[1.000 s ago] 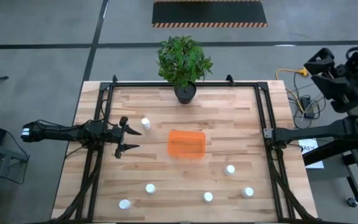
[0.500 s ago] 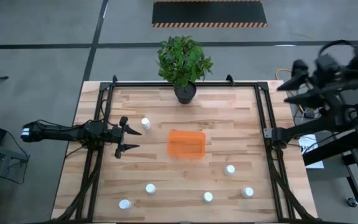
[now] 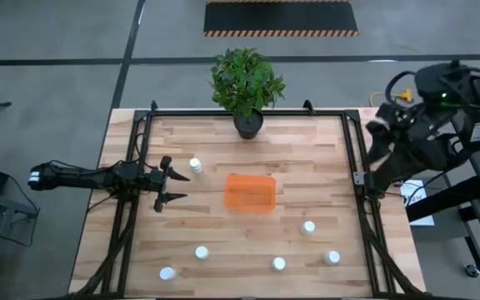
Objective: Pick and place pill bottles into a basket
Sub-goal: Put the white pill bottle into the orange bin
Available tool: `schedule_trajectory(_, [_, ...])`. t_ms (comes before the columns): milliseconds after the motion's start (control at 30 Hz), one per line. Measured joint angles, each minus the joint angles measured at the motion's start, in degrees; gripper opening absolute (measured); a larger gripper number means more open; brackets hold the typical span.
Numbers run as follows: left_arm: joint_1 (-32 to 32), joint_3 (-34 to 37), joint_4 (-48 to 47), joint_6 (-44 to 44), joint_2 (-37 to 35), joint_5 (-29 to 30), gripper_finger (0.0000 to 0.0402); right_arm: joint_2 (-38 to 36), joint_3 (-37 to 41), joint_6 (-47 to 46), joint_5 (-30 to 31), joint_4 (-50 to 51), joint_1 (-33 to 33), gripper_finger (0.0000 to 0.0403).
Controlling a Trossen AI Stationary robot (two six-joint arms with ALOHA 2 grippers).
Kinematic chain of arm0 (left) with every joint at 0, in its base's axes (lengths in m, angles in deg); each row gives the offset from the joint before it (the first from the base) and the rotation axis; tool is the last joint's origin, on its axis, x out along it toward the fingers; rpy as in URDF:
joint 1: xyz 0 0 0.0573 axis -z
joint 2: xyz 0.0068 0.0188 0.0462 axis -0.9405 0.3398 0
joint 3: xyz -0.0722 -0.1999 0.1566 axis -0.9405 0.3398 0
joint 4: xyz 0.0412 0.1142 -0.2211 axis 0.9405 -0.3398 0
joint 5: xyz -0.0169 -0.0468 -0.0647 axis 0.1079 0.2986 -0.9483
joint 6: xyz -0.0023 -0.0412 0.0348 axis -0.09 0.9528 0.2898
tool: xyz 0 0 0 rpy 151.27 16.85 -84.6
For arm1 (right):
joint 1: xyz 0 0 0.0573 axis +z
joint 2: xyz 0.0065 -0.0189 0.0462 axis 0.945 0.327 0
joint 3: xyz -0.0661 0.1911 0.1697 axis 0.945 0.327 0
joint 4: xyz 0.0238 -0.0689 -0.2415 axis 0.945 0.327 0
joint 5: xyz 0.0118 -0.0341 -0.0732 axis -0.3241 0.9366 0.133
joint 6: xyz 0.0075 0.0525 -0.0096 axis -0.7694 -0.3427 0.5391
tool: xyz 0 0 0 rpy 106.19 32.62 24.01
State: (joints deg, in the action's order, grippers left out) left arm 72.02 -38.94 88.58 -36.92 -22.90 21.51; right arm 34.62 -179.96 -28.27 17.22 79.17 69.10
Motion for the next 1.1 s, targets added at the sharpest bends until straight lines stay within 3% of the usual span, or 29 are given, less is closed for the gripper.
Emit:
schedule_trajectory(333, [0.0, 0.0, 0.0, 0.0, 0.0, 0.0, 0.0238, 3.8, 0.7, -21.3, 0.1, 0.2, 23.2, 0.0208])
schedule_trajectory(633, [0.0, 0.0, 0.0, 0.0, 0.0, 0.0, 0.0238, 11.4, 4.7, -26.0, 15.0, 0.2, 45.7, 0.0208])
schedule_trajectory(967, [0.0, 0.0, 0.0, 0.0, 0.0, 0.0, 0.0238, 21.1, 11.8, -24.5, 32.9, 0.2, 55.7, 0.0208])
schedule_trajectory(1100, [0.0, 0.0, 0.0, 0.0, 0.0, 0.0, 0.0238, 22.9, 16.0, -24.7, 35.5, 0.0, 56.3, 0.0208])
